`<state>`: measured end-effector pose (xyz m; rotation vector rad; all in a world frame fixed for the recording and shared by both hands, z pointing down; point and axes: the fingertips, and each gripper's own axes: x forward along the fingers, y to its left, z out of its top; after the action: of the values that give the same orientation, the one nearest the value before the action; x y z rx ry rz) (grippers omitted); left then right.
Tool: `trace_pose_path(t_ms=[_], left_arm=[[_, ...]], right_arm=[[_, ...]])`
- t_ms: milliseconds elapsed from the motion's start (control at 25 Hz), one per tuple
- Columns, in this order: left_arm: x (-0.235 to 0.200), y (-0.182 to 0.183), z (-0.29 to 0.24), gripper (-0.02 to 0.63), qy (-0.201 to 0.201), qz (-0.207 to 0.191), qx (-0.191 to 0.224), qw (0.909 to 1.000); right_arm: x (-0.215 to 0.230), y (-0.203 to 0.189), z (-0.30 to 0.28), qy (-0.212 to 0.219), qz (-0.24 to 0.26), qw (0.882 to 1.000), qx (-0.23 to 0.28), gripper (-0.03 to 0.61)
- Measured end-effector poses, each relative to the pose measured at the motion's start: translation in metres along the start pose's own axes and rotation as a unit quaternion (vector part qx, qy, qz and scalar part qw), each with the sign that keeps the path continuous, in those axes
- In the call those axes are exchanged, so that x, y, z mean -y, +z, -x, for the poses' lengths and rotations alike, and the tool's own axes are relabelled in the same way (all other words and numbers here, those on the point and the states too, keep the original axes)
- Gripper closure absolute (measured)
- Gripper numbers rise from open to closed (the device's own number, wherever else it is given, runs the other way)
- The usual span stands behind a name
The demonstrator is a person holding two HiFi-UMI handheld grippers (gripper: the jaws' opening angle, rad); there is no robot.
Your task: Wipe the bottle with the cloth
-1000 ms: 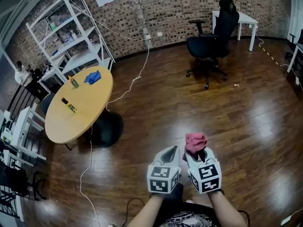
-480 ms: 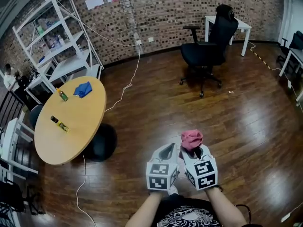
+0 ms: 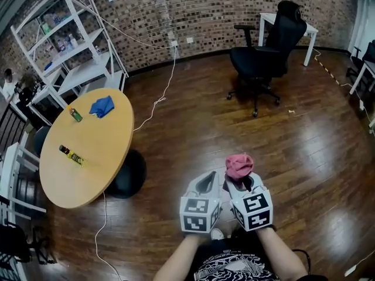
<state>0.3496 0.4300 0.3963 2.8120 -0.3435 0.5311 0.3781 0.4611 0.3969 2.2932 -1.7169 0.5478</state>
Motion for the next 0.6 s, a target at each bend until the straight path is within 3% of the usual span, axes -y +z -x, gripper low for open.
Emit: trace_pose_path(t_ms=[400, 600], left_arm=[[-0.072, 0.020, -0.056, 0.611, 0.034, 0.004, -0.007, 0.9994], [-0.115, 0.051, -0.097, 0.611, 0.062, 0.011, -0.002, 0.9980]], right_arm=[[0.013, 0.031, -0.101, 0.041, 0.003, 0.999, 0.004, 0.474], [0.030, 0.060, -0.161, 0.071, 0.009, 0.997, 0.004, 0.474]])
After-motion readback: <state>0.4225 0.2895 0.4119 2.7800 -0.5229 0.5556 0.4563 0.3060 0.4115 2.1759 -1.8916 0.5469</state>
